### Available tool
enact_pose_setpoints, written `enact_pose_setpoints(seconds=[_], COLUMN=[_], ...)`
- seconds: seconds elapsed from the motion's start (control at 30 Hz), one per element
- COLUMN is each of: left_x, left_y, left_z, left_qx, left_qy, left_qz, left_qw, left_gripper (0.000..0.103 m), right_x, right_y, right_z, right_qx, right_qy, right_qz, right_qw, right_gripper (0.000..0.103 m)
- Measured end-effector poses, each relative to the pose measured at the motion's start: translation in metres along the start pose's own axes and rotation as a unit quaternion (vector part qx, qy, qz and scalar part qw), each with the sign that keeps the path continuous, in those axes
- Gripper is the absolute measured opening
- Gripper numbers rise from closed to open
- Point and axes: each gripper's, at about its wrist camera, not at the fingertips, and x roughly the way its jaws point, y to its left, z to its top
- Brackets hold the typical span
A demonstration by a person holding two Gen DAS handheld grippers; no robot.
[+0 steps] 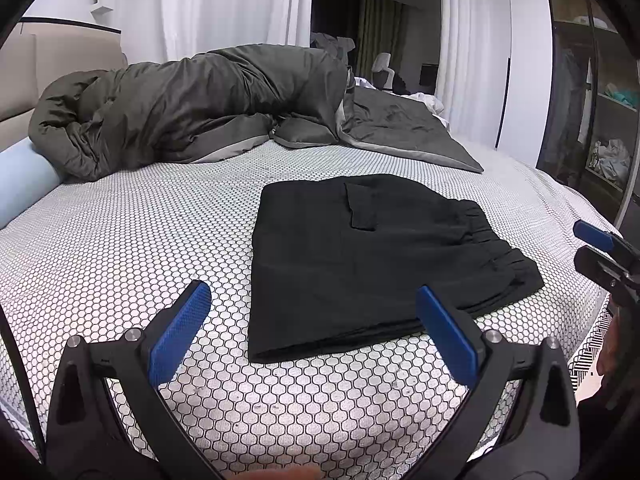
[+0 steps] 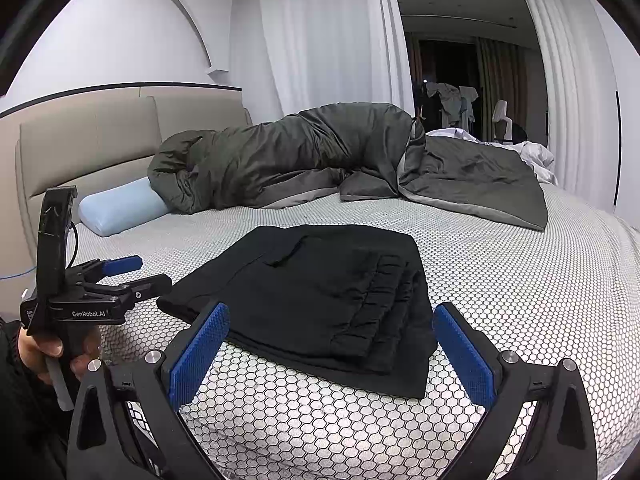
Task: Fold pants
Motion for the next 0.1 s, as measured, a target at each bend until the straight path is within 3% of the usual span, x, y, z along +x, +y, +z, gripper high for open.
enact_pose_setpoints(seconds=[0.1], left_x=[-0.0019], left_y=[0.0003], left_z=[0.0], left_qx=[0.002], left_qy=[-0.001], left_qz=[-0.002], left_qw=[1.0], left_gripper=[0.102], right_x=[0.0001], right_y=[-0.0004], right_z=[-0.0009], right_qx=[-0.002], right_qy=[0.001], right_qz=[0.001], right_qw=[1.0], right_gripper=[0.103])
